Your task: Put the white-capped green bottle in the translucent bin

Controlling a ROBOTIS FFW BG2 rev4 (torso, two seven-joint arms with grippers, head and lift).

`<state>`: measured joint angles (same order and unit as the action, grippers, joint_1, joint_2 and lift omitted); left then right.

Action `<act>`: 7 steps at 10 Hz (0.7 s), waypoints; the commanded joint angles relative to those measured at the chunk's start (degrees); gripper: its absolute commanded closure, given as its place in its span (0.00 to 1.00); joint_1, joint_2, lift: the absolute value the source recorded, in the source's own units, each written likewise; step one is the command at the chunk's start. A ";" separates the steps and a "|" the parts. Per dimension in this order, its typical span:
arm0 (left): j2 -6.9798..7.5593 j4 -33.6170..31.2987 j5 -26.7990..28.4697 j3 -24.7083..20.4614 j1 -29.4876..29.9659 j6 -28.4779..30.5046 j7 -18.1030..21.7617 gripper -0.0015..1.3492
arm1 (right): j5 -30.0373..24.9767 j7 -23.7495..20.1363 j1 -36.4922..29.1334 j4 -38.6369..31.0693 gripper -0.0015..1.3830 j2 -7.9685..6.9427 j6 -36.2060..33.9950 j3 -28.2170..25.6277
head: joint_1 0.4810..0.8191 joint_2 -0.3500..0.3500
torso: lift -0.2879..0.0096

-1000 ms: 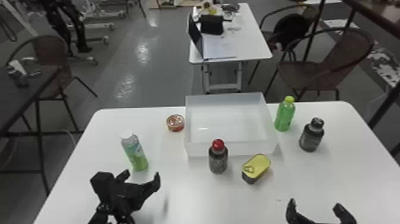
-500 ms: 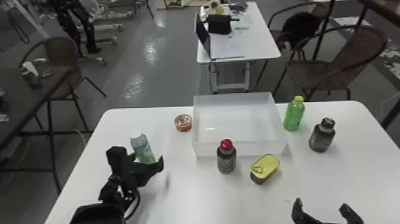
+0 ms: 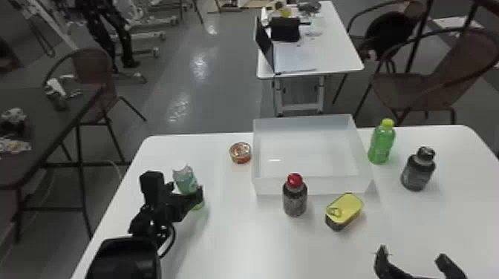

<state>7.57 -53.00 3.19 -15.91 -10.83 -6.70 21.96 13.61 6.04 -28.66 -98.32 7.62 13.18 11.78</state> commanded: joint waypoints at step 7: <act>-1.94 -6.50 1.91 1.76 1.78 -2.97 -2.00 0.61 | 0.37 -0.51 -0.52 -0.21 0.07 -0.15 0.00 -0.27 | 0.63 0.78 | 0.88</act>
<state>5.91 -56.15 4.43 -14.96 -9.79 -10.74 19.96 13.95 5.53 -29.09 -98.46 7.47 13.18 11.53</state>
